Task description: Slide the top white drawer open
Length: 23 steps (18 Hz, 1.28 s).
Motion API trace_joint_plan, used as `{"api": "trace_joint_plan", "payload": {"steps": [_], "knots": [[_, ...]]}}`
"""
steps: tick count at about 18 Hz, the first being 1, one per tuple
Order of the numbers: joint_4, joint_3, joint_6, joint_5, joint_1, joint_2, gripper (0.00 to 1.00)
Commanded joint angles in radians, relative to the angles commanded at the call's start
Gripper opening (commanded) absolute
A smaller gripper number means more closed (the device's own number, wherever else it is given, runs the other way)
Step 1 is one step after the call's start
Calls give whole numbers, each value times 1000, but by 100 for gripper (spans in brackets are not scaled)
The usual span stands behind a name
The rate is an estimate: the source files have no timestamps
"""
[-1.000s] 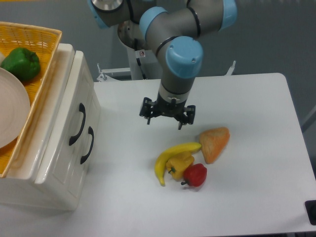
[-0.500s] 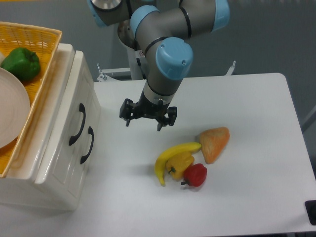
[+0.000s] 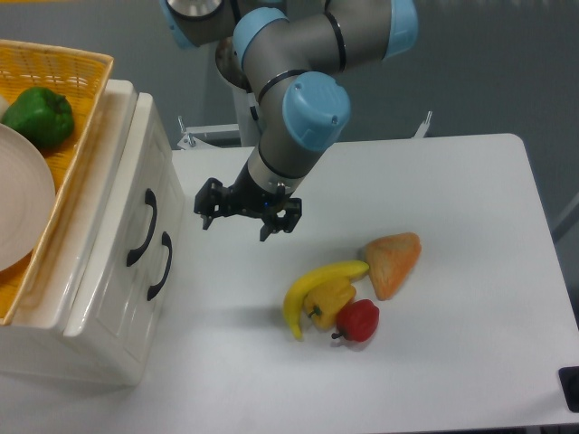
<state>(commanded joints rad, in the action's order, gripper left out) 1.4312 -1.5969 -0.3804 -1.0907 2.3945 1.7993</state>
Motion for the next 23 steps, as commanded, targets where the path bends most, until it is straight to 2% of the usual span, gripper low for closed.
{"api": "trace_joint_plan", "payload": {"steps": [8,13,23], "knots": [[0,0,21,15,-46,6,100],[-3,0,78,31,-49,9,100],[-6,0,103,51,-80,23,100]]}}
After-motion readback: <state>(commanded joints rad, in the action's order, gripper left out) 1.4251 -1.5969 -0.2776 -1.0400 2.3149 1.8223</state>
